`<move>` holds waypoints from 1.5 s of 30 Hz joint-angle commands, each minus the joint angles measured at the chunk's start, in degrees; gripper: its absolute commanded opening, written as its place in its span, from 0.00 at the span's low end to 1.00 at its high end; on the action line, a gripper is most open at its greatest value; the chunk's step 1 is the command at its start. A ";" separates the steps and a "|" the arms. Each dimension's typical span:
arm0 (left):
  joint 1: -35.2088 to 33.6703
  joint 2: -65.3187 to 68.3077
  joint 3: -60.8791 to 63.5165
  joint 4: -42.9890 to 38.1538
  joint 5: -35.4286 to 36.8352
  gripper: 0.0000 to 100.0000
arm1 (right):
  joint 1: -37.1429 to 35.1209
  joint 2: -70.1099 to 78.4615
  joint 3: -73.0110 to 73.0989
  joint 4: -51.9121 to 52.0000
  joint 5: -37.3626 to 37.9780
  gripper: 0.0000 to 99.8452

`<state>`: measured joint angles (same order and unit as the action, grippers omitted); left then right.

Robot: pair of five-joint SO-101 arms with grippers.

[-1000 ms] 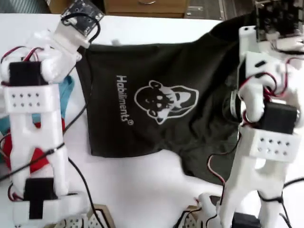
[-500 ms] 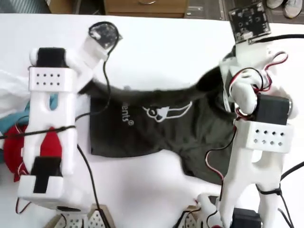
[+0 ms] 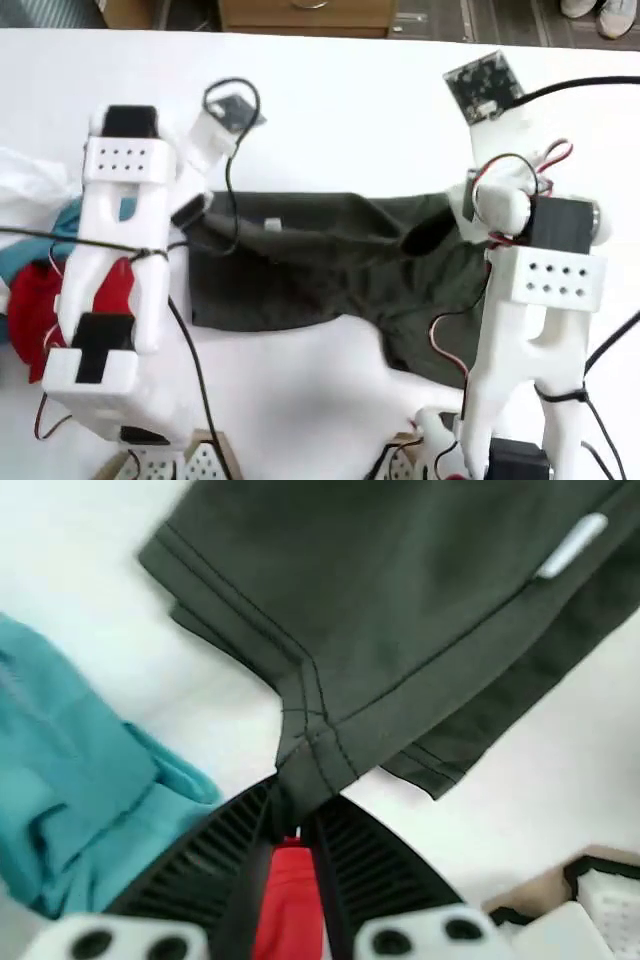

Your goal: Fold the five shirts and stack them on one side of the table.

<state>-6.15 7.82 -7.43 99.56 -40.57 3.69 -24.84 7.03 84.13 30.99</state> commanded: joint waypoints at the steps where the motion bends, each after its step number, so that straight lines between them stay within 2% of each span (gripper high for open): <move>1: 0.26 -0.44 2.86 -1.05 -0.70 0.02 | 1.36 -0.22 3.34 0.13 0.35 0.02; 5: 1.49 -0.44 5.32 -1.23 -0.88 0.02 | 3.47 -1.63 6.95 0.13 0.79 0.02; 13: 4.92 -0.35 13.76 -3.16 -0.97 0.02 | 5.93 -12.35 17.93 0.66 9.58 0.02; 19: 5.71 -0.35 18.24 -5.45 -0.97 0.02 | 5.67 -21.32 30.07 -0.48 11.60 0.02; 25: 5.80 -0.09 22.73 -8.53 -0.97 0.02 | 6.02 -26.59 41.23 -5.93 14.15 0.02; 31: 5.71 -0.09 26.68 -10.73 -0.97 0.02 | 6.02 -29.14 47.21 -8.66 14.42 0.02; 39: 5.36 -0.35 26.51 -10.29 -0.62 0.18 | 6.11 -29.32 49.32 -8.13 14.33 0.03; 41: 5.45 -0.44 26.42 -10.20 -0.53 0.21 | 5.85 -29.32 49.05 -5.85 14.33 0.07; 45: 5.54 -0.44 24.04 -8.09 -0.53 0.24 | 5.76 -29.32 48.88 -2.86 14.42 0.23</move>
<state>-1.05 8.00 19.47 89.45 -40.92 9.05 -52.79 56.53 80.18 45.05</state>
